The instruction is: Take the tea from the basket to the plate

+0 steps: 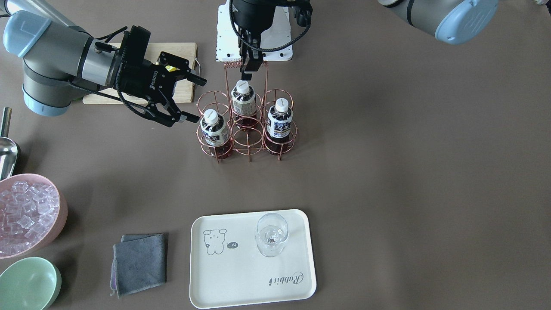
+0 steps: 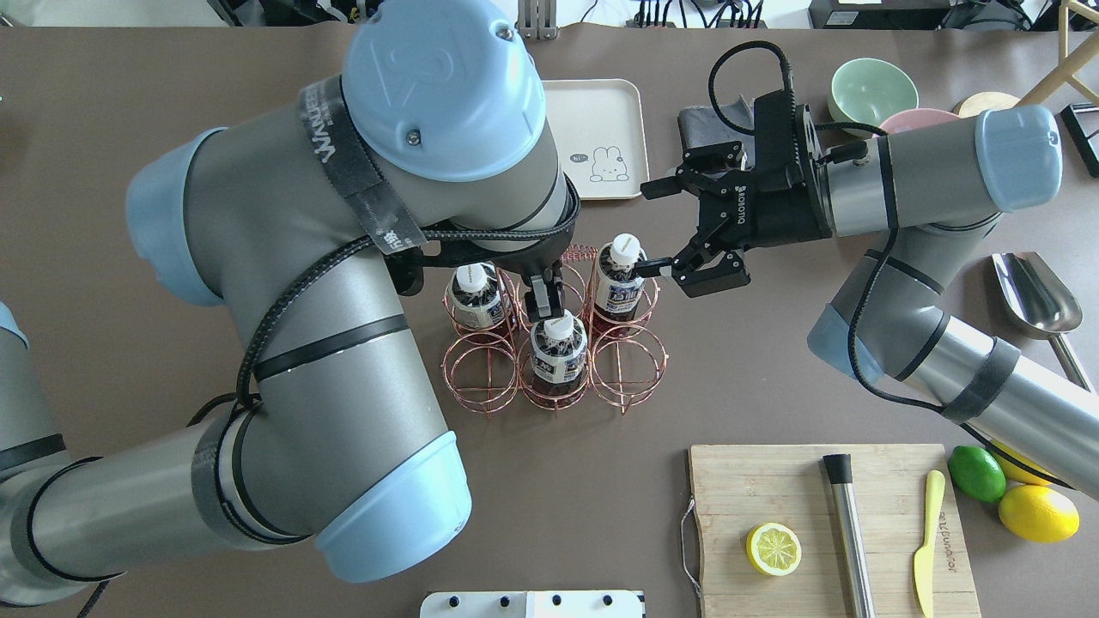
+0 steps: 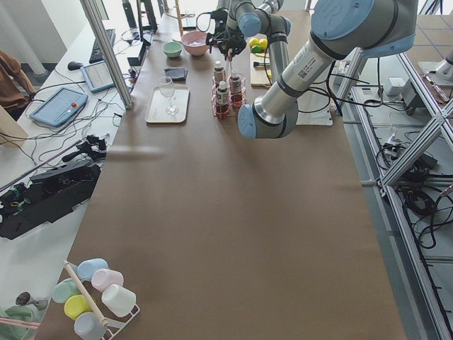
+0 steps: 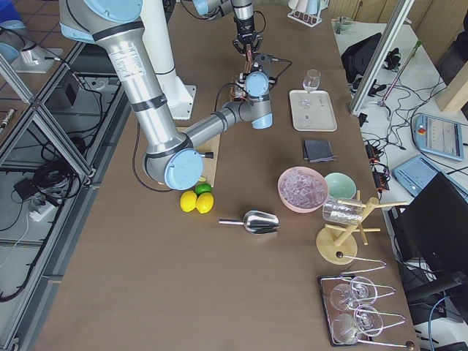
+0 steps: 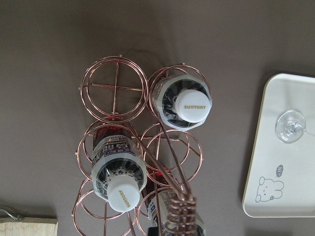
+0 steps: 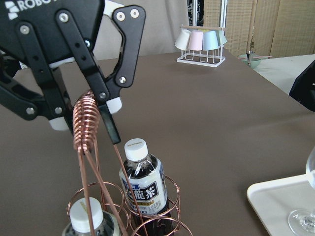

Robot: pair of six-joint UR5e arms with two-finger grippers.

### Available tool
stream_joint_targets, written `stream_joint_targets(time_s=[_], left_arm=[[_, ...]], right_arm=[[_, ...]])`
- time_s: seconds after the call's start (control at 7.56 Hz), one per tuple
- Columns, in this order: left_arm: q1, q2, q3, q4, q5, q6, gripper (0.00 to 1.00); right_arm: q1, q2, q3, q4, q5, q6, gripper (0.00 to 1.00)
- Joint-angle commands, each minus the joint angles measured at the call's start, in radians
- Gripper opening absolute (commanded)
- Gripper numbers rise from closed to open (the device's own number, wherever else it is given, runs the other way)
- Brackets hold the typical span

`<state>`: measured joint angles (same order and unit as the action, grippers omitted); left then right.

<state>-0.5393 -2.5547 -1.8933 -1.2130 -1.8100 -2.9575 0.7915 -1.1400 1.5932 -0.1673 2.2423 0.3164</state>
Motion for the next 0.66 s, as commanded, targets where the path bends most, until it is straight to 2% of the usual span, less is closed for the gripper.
stream_joint_targets(time_s=[0.0, 0.53], left_arm=[[-0.001, 0.005, 0.000, 0.001, 0.000, 0.000, 0.00], [0.001, 0.004, 0.006, 0.001, 0.001, 0.000, 0.00]], right_arm=[[-0.035, 0.003, -0.009, 0.000, -0.018, 0.000, 0.98], [-0.057, 0.000, -0.033, 0.002, -0.042, -0.011, 0.98]])
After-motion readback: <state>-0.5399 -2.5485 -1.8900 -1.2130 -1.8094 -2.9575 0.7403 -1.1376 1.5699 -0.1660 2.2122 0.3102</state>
